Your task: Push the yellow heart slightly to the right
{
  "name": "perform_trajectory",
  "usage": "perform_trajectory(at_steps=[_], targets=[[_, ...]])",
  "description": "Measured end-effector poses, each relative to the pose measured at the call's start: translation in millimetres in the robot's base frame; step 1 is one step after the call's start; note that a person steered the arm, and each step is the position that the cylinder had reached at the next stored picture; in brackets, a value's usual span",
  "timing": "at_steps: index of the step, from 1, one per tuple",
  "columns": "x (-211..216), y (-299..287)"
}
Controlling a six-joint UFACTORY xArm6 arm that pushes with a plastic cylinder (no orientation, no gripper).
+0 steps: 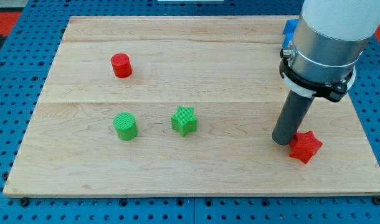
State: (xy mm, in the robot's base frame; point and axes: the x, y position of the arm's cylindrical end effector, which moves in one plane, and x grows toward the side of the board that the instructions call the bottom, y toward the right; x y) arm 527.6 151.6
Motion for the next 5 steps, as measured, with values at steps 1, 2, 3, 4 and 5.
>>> perform_trajectory(at_steps=[1,2,3,4,5], targets=[[0,35],[-7,33],[-18,-8],[-18,-10],[-28,-10]])
